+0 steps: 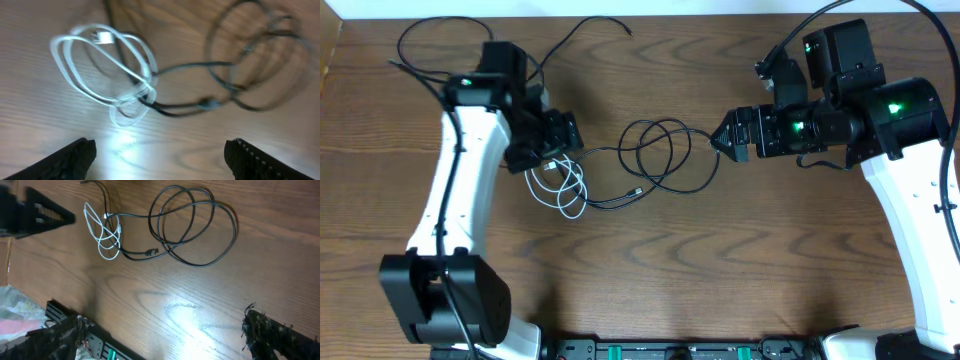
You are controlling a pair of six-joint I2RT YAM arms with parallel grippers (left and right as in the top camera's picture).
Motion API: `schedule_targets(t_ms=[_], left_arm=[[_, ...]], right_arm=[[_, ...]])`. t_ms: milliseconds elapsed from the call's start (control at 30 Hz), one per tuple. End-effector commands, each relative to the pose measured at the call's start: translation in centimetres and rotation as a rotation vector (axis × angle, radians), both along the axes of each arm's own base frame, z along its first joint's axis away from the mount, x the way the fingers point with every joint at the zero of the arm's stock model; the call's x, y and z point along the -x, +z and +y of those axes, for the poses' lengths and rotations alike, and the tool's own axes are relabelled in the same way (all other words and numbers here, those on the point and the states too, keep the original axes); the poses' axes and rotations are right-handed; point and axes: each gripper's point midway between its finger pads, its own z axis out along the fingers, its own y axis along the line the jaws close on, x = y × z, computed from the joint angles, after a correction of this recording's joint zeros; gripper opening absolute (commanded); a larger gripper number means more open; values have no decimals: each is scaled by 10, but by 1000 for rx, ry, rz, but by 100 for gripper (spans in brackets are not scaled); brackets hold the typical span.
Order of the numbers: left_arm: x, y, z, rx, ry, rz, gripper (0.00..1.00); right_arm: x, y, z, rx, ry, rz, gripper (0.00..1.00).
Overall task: Untangle cables
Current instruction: 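Bring the left gripper back toward the white cable bundle at center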
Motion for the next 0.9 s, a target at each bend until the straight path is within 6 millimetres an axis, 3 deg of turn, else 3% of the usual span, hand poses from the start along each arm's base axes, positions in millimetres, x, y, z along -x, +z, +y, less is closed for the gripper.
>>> schedule_targets(t_ms=[0,100,333,533,800,867], left_arm=[[0,-19,39,-227,32,8,88],[-10,-27,47,-246,146,-21,88],[-29,-45,17,-60,248,-74,87],[-26,-60,24,-71,412,-36,82],[-25,-91,17,-82,440,32,82],[-26,-98,17,-85,438,42,75]], right_arm=[[0,0,0,7,-1,-3,99],[-2,-1,-2,20,-9,-11,99],[-9,2,0,11,-10,-42,99],[-11,4,1,9,-7,-56,99],[-12,4,1,8,-4,-60,99],[-11,4,1,10,-4,-56,99]])
